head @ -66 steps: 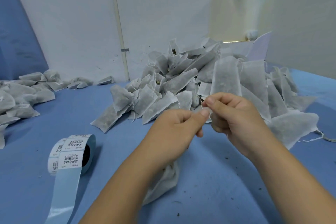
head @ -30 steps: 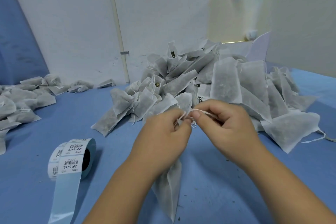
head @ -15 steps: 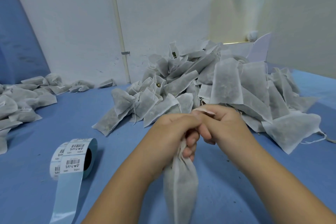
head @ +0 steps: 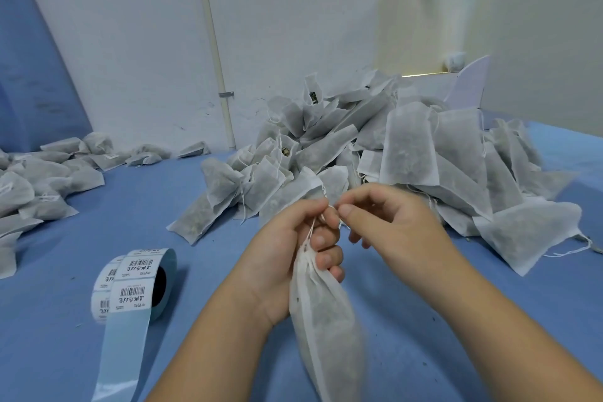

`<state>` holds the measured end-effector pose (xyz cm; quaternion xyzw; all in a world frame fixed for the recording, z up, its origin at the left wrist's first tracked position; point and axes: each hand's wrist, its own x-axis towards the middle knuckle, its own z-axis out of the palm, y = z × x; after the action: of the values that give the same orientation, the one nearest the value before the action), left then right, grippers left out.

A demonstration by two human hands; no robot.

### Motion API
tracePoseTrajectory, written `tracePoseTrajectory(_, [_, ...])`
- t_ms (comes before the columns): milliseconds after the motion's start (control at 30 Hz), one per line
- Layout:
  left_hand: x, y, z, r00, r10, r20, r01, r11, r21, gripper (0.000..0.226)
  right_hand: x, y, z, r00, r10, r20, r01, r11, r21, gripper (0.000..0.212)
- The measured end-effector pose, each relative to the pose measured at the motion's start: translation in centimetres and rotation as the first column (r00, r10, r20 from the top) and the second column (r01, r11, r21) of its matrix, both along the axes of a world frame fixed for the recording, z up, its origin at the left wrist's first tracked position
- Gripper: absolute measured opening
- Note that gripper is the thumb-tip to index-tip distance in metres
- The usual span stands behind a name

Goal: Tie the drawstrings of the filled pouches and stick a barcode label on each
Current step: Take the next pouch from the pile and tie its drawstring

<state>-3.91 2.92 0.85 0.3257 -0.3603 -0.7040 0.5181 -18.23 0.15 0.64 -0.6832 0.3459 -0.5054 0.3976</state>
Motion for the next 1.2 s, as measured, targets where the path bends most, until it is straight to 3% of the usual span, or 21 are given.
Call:
tracePoseTrajectory(167, [0.3, 0.0, -0.1, 0.998, -0.049, 0.025, 0.049, 0.999, -0.02, 0.026, -0.3, 0.1, 0.2, 0.997, 0.069, 0.022, -0.07, 0.995, 0.067, 0.02])
tracePoseTrajectory(333, [0.4, 0.1, -0.1, 0.992, -0.014, 0.122, 0.016, 1.0, -0.018, 0.028, -1.0, -0.3, 0.5, 0.98, 0.194, -0.051, -0.187, 0.975, 0.118, 0.015])
tracePoseTrajectory(533, [0.5, 0.3, 0.0, 0.977, -0.006, 0.215, 0.005, 1.0, 0.004, 0.027, -0.9, -0.6, 0.0, 0.984, 0.172, -0.053, -0.161, 0.972, 0.17, 0.015])
tracePoseTrajectory(733, [0.7, 0.3, 0.5, 0.987, -0.006, 0.162, -0.011, 0.995, 0.101, 0.019, -0.3, -0.9, -0.4, 0.953, 0.255, 0.164, -0.301, 0.866, 0.399, 0.007])
tracePoseTrajectory(867, [0.5, 0.3, 0.6, 0.985, 0.054, 0.161, -0.073, 0.991, 0.116, 0.019, -0.3, -1.0, -0.4, 0.925, 0.275, 0.263, -0.369, 0.818, 0.441, 0.014])
tracePoseTrajectory(933, [0.3, 0.3, 0.4, 0.97, 0.106, 0.221, -0.129, 0.987, 0.093, 0.02, -0.3, -1.0, -0.4, 0.927, 0.267, 0.264, -0.362, 0.821, 0.442, 0.007])
tracePoseTrajectory(1033, [0.2, 0.2, -0.1, 0.926, 0.202, 0.319, -0.222, 0.975, 0.028, 0.027, -0.4, -1.3, -0.5, 0.96, 0.204, 0.193, -0.27, 0.858, 0.437, 0.005])
tracePoseTrajectory(1200, [0.2, 0.3, -0.2, 0.851, 0.287, 0.439, -0.265, 0.958, -0.111, 0.03, -0.5, -1.2, -0.5, 0.985, 0.106, -0.136, -0.055, 0.942, 0.331, 0.011])
